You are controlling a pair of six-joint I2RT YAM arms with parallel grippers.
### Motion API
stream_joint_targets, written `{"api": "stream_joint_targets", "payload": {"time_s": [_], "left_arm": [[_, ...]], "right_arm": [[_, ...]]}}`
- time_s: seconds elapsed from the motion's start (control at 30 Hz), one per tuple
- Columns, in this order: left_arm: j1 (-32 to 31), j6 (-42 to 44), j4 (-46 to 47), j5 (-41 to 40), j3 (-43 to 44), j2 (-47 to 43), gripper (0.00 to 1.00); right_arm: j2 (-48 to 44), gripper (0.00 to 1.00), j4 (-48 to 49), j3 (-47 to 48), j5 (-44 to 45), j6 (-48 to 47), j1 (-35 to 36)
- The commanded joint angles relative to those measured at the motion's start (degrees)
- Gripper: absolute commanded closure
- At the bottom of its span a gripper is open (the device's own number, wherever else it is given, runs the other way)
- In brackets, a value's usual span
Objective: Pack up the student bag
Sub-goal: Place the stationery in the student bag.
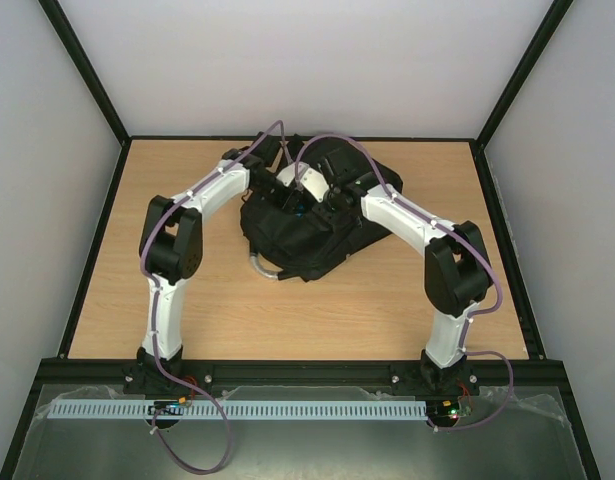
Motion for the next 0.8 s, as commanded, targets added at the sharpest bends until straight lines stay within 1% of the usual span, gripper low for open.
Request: {"api": "stream_joint_targets", "payload": {"time_s": [0.0, 0.13, 0.2, 0.27, 0.3, 0.37, 0.47, 0.5, 0.57, 0.63, 0.77], "left_arm": [[1.37, 1.38, -0.30, -2.11, 2.08, 0.00, 0.59], [3.17, 3.51, -2.83, 0.10, -1.26, -3.23, 0.49], [3.73, 5.23, -4.74, 1.27, -2.91, -4.95, 0.47], [4.10, 6.51, -5.56, 1.47, -5.54, -7.03, 0.47], [4.16, 7.23, -5.81, 1.70, -7.22, -8.16, 0.50], [4.23, 9.04, -6.28, 2.55, -10.43, -9.92, 0.59], [4.17, 11.66, -6.49, 4.65, -15.18, -11.63, 0.77], [4.17, 12.09, -6.23, 5.38, -16.51, -11.92, 0.84], [4.17, 12.85, -5.51, 7.31, -18.51, -12.27, 0.92], [4.01, 13.77, -4.76, 9.72, -19.96, -12.20, 0.97], [3.62, 15.04, -1.98, 14.27, -21.87, -11.37, 0.98]], "right_arm": [[-1.45, 0.99, 2.01, -2.54, 2.70, -0.20, 0.26], [-0.68, 0.99, 2.04, -2.53, 2.40, -0.03, 0.20], [-0.29, 0.99, 1.90, -2.20, 2.16, -0.03, 0.23], [0.12, 0.99, 1.74, -1.86, 1.93, -0.03, 0.27], [0.25, 0.99, 1.60, -1.79, 1.70, 0.04, 0.21], [0.50, 0.99, 1.41, -1.73, 1.17, 0.23, 0.27], [0.87, 0.99, 1.33, -1.54, 0.67, 0.54, 0.23], [1.04, 0.99, 1.33, -1.55, 0.64, 0.58, 0.20], [1.15, 0.99, 1.26, -1.48, 0.47, 0.59, 0.26], [1.07, 0.99, 1.19, -1.39, 0.46, 0.59, 0.27], [0.92, 0.99, 1.22, -1.76, 0.63, 0.59, 0.27]]}}
